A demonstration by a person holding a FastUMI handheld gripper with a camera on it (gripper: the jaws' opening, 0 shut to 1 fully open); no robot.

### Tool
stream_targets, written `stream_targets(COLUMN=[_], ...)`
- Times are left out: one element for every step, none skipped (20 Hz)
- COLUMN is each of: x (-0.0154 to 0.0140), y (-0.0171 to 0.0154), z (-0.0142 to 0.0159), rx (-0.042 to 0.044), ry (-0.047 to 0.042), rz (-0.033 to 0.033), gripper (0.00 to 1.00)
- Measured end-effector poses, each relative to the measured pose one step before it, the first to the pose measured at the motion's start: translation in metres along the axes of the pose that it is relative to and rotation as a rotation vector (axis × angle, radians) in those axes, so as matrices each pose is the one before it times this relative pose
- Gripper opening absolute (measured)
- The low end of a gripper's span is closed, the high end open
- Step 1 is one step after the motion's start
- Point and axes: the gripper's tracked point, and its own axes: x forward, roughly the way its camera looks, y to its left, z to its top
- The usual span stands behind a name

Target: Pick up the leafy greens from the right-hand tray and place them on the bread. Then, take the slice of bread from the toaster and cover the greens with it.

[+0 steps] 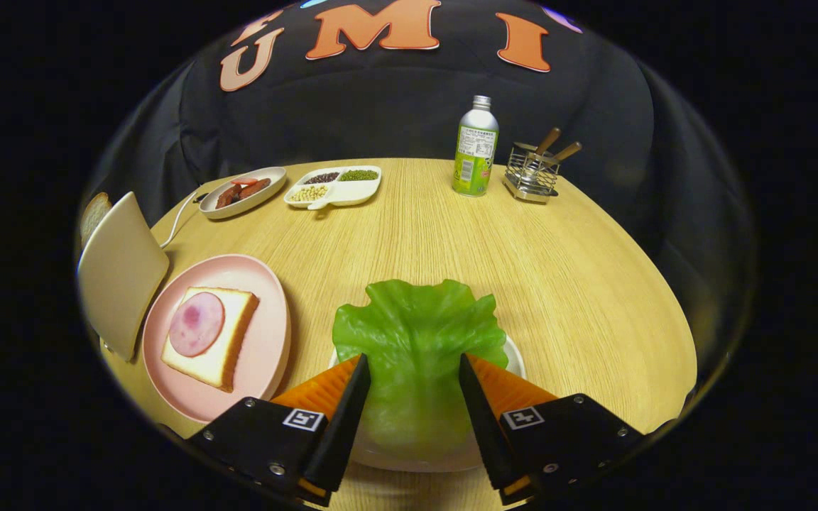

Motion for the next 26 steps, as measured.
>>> stream_targets(x=[-0.00031,-0.00009,0.00045,0.00089,-0.00139,0.00059,-0.00004,0.00068,-0.00151,0.00025,0.0017,0.00076,0.00132,-0.00059,-0.00182,-0.0028,-0.00336,-0.00346,-0.00499,-0.00407,-0.00491,-0.00459,-0.00453,-0.00441,-0.00392,-0.00534], y=[0.00064,0.00145,-0.00089,-0.00109,-0.00034,-0.00056,-0.00132,-0.00099,-0.00266,-0.0025,0.00108,0.00072,-0.00069,-0.00336,-0.00238,0.0,-0.00087,-0.0014,-0.00107,-0.00196,-0.00132,-0.00055,-0.00065,0.00068,0.00167,0.00239], z=[-0.00038,-0.00091,0.0,-0.00034,0.00021,0.00025,-0.00034,0.00043,-0.00001,0.00024,0.00016,0.00057,0.00071,0.0016,-0.0009,0.00294,0.00336,0.00221,0.00311,0.00551,0.00528,0.00553,0.00575,0.00645,0.00566,0.00556], rx=[0.00596,0.0095,0.00425,0.00424,0.00208,0.00036,-0.0006,0.00051,0.00185,0.00379,0.00456,0.00372,-0.00484,-0.00319,0.00834,0.0199,0.02078,0.01451,0.00596,0.00293,0.00495,0.00752,0.0075,0.00382,0.00249,-0.00013], ry=[0.00554,0.00553,0.00045,0.00287,-0.00089,0.0022,-0.00159,0.00134,-0.00067,0.00073,-0.00016,0.00048,-0.00446,-0.00037,0.00107,-0.00513,-0.00631,-0.00154,-0.00172,-0.00876,-0.00643,-0.00232,-0.00817,-0.00899,-0.01128,-0.00925], rz=[0.00035,0.0068,-0.0047,-0.00249,-0.00326,-0.00146,-0.00299,-0.00338,-0.00448,-0.00386,-0.00154,0.00187,-0.00678,-0.01661,-0.01141,-0.00319,-0.00236,-0.00238,-0.00093,-0.00092,-0.00054,0.00109,0.00099,0.00105,0.00148,0.00408], gripper=[0.72,0.7,0.63,0.6,0.51,0.45,0.35,0.3,0.2,0.15,0.09,0.06,0.04,0.04,0.01,0.01,0.01,0.01,0.01,0.01,0.01,0.01,0.01,0.01,0.01,0.01])
